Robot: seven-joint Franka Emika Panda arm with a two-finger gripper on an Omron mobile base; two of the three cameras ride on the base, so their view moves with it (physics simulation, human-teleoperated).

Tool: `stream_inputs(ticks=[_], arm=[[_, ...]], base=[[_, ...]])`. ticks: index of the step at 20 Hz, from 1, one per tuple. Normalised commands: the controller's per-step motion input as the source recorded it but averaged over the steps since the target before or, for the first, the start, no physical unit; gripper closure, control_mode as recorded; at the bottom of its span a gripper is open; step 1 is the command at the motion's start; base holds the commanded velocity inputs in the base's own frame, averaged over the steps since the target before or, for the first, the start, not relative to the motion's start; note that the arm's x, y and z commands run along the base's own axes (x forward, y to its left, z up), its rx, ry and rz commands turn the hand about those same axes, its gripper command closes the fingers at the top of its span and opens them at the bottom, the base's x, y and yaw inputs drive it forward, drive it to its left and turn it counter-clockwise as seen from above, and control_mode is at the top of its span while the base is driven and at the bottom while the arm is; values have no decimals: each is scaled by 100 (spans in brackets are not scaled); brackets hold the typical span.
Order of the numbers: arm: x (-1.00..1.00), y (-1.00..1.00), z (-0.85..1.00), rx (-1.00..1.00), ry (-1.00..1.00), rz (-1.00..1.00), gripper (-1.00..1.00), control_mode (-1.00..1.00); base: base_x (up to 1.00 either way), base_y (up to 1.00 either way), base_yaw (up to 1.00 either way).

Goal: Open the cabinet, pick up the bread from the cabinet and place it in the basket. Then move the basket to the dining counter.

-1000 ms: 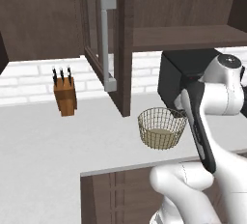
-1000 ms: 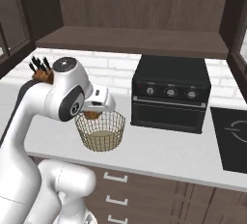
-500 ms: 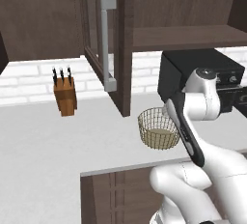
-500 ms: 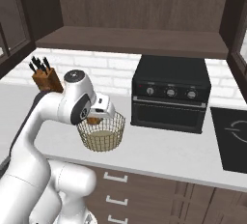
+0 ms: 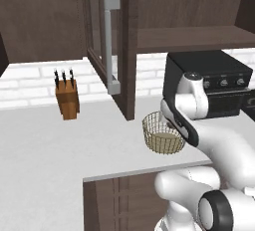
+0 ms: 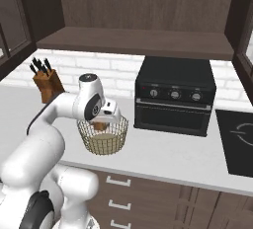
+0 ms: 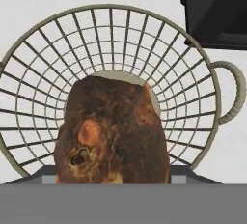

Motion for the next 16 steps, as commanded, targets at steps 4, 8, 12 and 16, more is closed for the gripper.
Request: stream_inputs(ticks=[4,8,12,16], arm=[[15,13,-40,0,11,0,100,-100],[12,13,-27,1,6,0,100,-100],[12,17,-31,0,3,0,100,-100],[15,13,-29,0,1,0,100,-100]], base=[[0,0,0],[0,0,0],[0,0,0],[0,0,0]])
